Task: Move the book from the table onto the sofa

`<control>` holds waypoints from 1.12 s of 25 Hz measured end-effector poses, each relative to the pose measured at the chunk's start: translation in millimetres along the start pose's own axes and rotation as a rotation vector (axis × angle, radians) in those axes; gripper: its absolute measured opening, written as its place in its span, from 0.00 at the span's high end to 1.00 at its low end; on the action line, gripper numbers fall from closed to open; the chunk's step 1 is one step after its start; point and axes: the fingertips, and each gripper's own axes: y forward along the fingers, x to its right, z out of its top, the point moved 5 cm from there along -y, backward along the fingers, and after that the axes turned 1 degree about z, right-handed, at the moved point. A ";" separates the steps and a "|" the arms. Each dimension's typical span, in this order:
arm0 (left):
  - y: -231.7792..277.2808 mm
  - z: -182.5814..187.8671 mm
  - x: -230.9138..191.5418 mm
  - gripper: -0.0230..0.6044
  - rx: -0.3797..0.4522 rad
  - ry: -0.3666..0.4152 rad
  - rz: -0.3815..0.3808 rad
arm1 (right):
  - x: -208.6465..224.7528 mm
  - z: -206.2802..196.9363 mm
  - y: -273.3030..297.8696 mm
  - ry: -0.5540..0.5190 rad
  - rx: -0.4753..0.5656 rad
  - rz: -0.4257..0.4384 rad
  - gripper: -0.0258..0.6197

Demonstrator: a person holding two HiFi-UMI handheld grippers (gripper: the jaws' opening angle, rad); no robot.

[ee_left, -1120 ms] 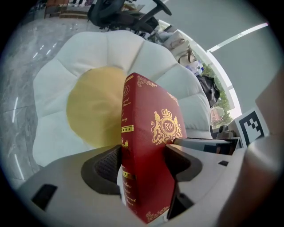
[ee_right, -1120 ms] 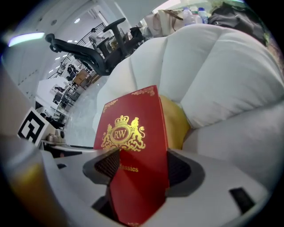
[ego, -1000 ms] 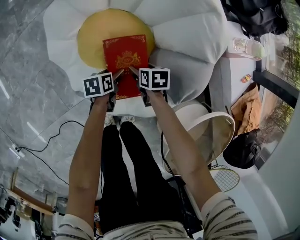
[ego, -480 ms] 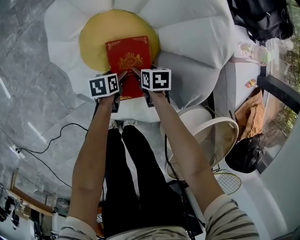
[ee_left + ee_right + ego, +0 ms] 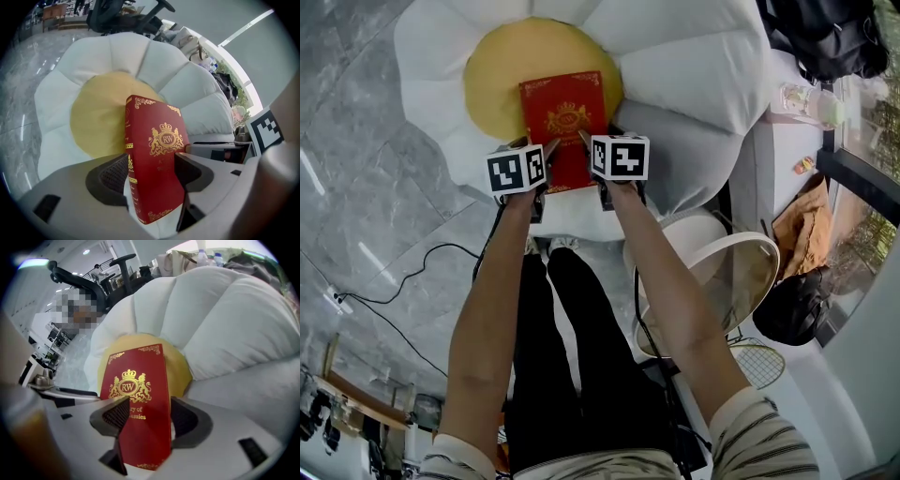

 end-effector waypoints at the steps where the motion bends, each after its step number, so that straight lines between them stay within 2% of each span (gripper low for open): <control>1: -2.4 0.6 1.4 0.46 0.001 0.004 0.000 | -1.0 0.8 -3.4 0.004 0.009 -0.002 0.52; 5: -13.6 3.1 8.2 0.52 0.006 0.042 0.003 | -3.3 1.3 -17.4 0.026 0.045 0.002 0.60; 8: -20.8 5.4 14.7 0.56 0.017 0.060 -0.008 | -5.9 -1.0 -22.8 0.026 0.053 0.013 0.61; 9: -24.1 6.1 16.2 0.59 0.024 0.066 -0.013 | -7.9 -1.9 -24.2 0.030 0.057 0.020 0.63; 11: -32.6 6.9 19.1 0.72 0.043 0.078 -0.028 | -14.4 -3.2 -27.7 0.036 0.067 0.037 0.64; 17: -61.2 -0.2 24.4 0.85 0.083 0.076 -0.040 | -34.5 -5.7 -48.3 0.019 0.092 0.064 0.75; 20: -75.9 -6.7 25.1 0.87 0.094 0.077 -0.037 | -43.2 -6.5 -59.6 0.023 0.104 0.066 0.85; 28: -119.0 -15.4 53.6 0.95 0.103 0.139 -0.059 | -68.6 -9.9 -109.5 0.027 0.155 0.089 0.94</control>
